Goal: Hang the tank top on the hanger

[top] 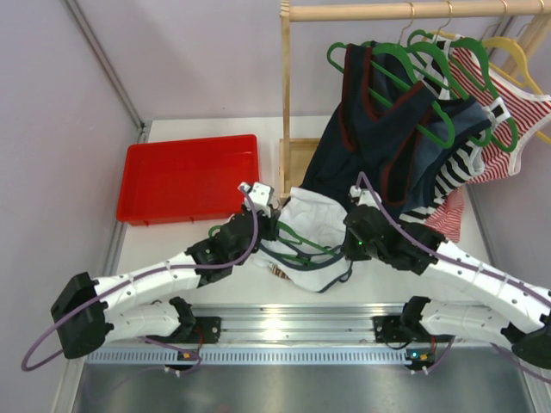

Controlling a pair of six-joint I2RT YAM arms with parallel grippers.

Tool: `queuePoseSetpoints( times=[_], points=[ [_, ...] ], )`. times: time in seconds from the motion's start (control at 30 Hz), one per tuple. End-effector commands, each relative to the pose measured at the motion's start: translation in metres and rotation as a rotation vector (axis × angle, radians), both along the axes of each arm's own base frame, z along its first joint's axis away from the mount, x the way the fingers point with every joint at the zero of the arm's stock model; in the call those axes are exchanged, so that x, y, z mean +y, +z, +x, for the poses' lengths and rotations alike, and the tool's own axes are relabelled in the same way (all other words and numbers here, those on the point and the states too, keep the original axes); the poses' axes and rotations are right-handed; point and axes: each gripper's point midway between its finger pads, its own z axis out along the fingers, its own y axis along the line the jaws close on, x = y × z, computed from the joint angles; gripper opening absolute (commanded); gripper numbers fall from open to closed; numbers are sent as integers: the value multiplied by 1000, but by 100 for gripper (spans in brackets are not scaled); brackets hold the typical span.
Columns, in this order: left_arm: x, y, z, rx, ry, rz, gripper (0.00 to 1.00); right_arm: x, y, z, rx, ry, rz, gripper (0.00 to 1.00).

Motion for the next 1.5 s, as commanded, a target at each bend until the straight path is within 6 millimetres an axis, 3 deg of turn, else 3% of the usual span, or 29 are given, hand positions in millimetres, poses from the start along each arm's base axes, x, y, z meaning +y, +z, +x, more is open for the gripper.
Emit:
queuePoseSetpoints(
  times=[0.0, 0.6, 0.83, 1.13, 1.23, 1.37, 1.47],
  points=[
    [-9, 32, 9, -74, -3, -53, 0, 18, 26, 12, -53, 46, 33, 0],
    [-23, 37, 19, -58, -10, -18, 0, 66, 67, 37, -107, 124, 81, 0],
    [-30, 54, 15, -65, -46, -60, 0, 73, 92, 46, -157, 133, 105, 0],
    [-33, 81, 14, -83, -52, -113, 0, 70, 96, 44, -167, 133, 114, 1],
    [-35, 93, 12, -94, -69, -134, 0, 63, 101, 47, -187, 121, 102, 14],
    [-34, 99, 10, -98, -79, -126, 0, 50, 122, 44, -274, 171, 112, 49],
    [-34, 98, 6, -95, -102, -123, 0, 46, 141, 33, -366, 259, 165, 61]
  ],
)
